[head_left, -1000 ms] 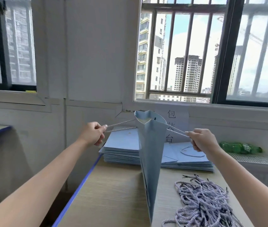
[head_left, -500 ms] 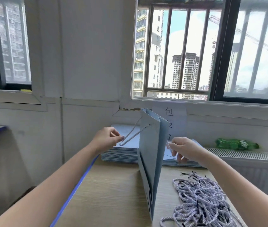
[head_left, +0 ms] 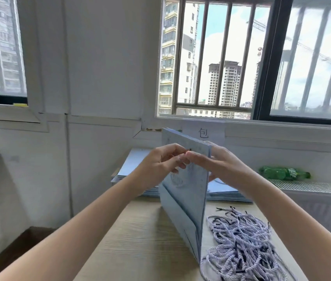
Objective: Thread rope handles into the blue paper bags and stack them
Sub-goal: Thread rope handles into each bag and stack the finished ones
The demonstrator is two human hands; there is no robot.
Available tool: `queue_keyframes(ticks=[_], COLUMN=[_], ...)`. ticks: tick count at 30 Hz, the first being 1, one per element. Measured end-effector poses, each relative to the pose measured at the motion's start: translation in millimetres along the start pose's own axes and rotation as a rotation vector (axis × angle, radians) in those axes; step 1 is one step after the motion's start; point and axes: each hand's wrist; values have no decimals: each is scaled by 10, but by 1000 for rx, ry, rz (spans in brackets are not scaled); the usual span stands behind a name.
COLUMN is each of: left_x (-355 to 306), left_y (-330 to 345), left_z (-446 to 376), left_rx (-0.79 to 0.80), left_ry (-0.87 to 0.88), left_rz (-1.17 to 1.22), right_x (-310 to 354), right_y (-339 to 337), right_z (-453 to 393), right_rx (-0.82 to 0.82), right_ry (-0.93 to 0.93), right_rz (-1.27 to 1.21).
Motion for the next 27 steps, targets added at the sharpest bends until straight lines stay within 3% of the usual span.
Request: queue_keyframes(ticks=[2, 4, 6, 8, 11, 14, 18, 21, 24, 27], left_x=[60, 174, 311, 479, 645, 862, 1273, 1544, 1725, 1782], left_y=[-21, -102, -231, -376, -498, -425, -200, -50, 63, 96], left_z=[-2, -20, -3, 31, 97, 228, 455, 655, 767, 788], left_rx=[-106, -363, -611, -705, -629, -551, -425, -249, -187, -93], left_ry=[-15, -55, -134, -207, -347, -430, -577, -676, -533, -347], left_rz=[-34, -187, -322, -298, -32, 63, -285, -663, -989, -964], right_x=[-35, -58, -66, -88, -273, -666, -1238, -1468, -1555, -1601], right_y=[40, 56, 42, 12, 29, 192, 520, 740, 826, 821], right_z=[-47, -80, -86, -70, -96, -102, 42, 179, 163, 130], right_rx=[-167, -299, -357, -340, -319, -346, -204, -43, -3, 87], right_ry=[-17, -10, 11, 43, 124, 293, 569, 595, 532, 486], right_rz=[51, 47, -100, -297, -490, -439, -116, 327, 530, 630])
Point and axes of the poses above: each hand's wrist, its own z-axis away from the middle knuckle, its own y-axis out of the palm, x = y × z, and after that the axes turned 1 degree about -z, right-handed
